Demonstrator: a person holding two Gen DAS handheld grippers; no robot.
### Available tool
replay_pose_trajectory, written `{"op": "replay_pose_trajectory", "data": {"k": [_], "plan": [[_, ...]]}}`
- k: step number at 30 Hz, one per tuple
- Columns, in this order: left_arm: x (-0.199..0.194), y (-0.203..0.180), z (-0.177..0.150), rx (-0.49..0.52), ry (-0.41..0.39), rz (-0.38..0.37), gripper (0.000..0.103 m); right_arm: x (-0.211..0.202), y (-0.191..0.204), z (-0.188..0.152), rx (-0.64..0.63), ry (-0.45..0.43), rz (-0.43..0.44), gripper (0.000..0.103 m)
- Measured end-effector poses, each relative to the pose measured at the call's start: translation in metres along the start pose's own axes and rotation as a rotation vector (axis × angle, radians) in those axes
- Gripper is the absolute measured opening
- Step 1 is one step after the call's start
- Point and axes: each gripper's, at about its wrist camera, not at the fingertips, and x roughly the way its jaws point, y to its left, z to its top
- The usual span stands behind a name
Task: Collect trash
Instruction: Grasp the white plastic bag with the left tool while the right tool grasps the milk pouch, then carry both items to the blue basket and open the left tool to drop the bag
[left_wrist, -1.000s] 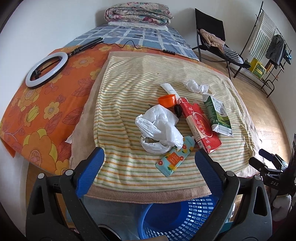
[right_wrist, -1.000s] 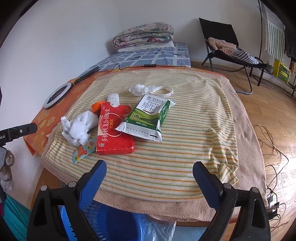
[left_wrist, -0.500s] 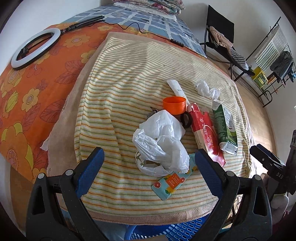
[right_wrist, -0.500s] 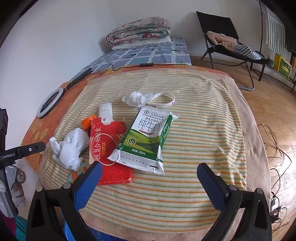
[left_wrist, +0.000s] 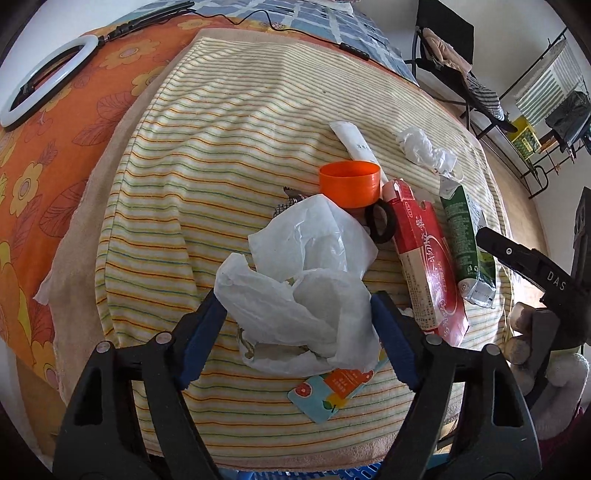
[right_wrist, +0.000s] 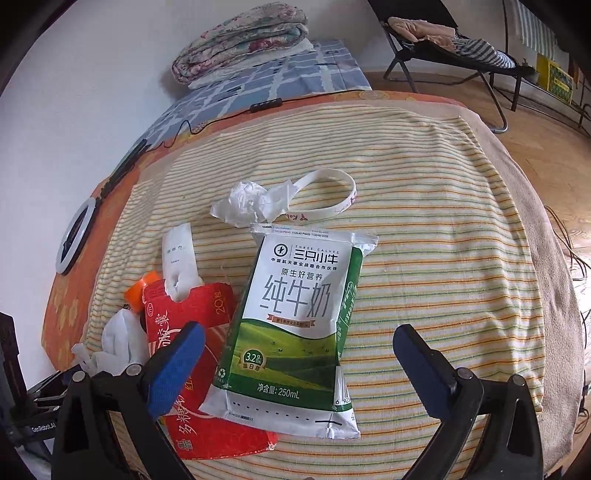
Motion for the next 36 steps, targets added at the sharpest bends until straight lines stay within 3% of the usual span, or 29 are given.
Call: {"op": "replay_pose_trajectory", "data": {"k": [3,10,13,16,23,36], "plan": [[0.005,0.004,0.000,-0.017,0.013,-0.018,0.071,0.014,0.003,0.001,-0.004,0.028,-0.018,0.103],[-0.004,0.005,0.004,-0.025,-0.016,-0.039,0.068,0.040,-0.004,0.000,0.001,0.104,-0.041,0.102],[-0.010,0.008,0.006,-0.035,-0.031,-0.046,0.067,0.042,-0.013,0.000,0.034,0.122,-0.031,0.094],[-0.016,0.011,0.006,-0.038,-0.040,-0.059,0.067,0.037,-0.017,-0.001,0.029,0.120,-0.020,0.085],[-0.039,0.024,0.002,-0.047,-0.088,-0.059,0.067,0.025,-0.021,-0.008,0.017,0.117,0.036,0.084],[-0.065,0.034,-0.009,-0.029,-0.126,-0.053,0.067,-0.013,-0.020,-0.011,-0.013,0.029,0.034,0.084]]}}
